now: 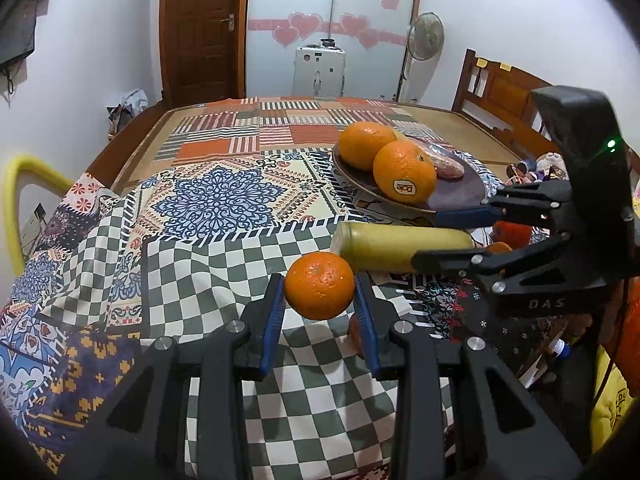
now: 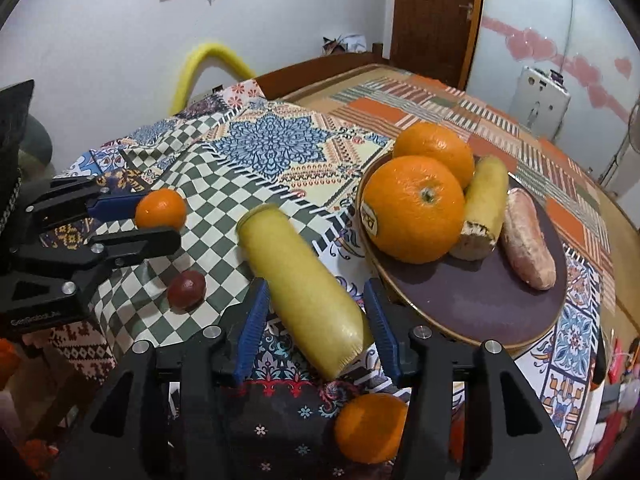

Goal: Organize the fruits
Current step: 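Grasp and lift a small tangerine with left tool while right tool reaches the second yellow fruit, then close right tool on the yellow cylindrical fruit and lift it while left tool holds the tangerine, then lower the tangerine onto the plate with left tool while right tool sets the yellow fruit beside it, then open both tools and withdraw them from the plate, then grasp a dark-red date with left tool while right tool grasps the red tomato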

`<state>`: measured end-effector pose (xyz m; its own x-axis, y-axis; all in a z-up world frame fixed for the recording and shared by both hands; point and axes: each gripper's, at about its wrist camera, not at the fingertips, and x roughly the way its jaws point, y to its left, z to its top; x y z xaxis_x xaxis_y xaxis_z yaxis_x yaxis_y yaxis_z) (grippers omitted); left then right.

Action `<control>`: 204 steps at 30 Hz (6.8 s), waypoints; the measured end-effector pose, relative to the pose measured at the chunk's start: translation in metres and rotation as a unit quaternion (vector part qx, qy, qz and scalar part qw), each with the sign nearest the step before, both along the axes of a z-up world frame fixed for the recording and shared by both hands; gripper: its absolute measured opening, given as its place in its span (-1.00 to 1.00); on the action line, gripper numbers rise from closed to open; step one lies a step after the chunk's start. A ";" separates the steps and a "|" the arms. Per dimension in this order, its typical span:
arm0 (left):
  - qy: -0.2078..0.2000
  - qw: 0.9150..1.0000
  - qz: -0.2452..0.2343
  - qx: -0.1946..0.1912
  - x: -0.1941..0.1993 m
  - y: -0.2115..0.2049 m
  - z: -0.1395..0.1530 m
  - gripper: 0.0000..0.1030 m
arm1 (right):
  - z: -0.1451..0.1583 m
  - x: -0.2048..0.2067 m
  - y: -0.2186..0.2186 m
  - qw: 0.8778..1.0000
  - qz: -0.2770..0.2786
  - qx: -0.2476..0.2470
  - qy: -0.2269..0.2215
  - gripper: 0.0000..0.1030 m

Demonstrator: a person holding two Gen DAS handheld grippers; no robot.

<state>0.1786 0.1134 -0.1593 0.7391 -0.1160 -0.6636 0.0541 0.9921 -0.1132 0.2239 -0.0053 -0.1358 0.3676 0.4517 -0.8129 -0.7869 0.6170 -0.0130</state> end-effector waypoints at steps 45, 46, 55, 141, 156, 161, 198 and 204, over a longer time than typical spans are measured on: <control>-0.027 1.000 -0.005 0.004 0.002 -0.020 0.032 -0.34 | 0.072 -0.025 -0.051 0.991 -0.067 0.098 -0.061 -0.34; -0.029 1.000 -0.008 0.004 0.004 -0.024 0.035 -0.34 | 0.076 -0.025 -0.056 0.990 -0.072 0.102 -0.066 -0.34; -0.049 0.998 -0.030 0.006 0.025 -0.054 0.056 -0.33 | 0.095 -0.014 -0.091 0.981 -0.121 0.104 -0.107 -0.34; -0.024 0.997 -0.055 0.037 0.126 -0.084 0.056 -0.19 | 0.072 0.058 -0.091 0.980 -0.157 0.081 -0.089 -0.17; -0.048 0.998 -0.018 0.025 0.042 -0.057 0.083 0.00 | 0.088 -0.013 -0.105 0.976 -0.156 0.101 -0.114 -0.10; -0.047 0.999 -0.010 0.024 0.021 -0.048 0.077 0.08 | 0.077 -0.025 -0.111 0.975 -0.165 0.100 -0.111 0.00; 0.040 0.999 -0.003 0.006 0.008 -0.039 -0.028 -0.23 | -0.002 -0.008 -0.112 0.983 -0.173 0.037 -0.050 0.12; 0.026 0.999 0.008 0.023 0.006 -0.040 -0.030 -0.49 | -0.007 -0.007 -0.114 0.983 -0.175 0.047 -0.037 -0.08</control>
<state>0.1844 0.0733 -0.1896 0.7044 -0.0734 -0.7060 0.0338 0.9970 -0.0700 0.2173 -0.1191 -0.1429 0.5703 0.3593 -0.7387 -0.5260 0.8504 0.0075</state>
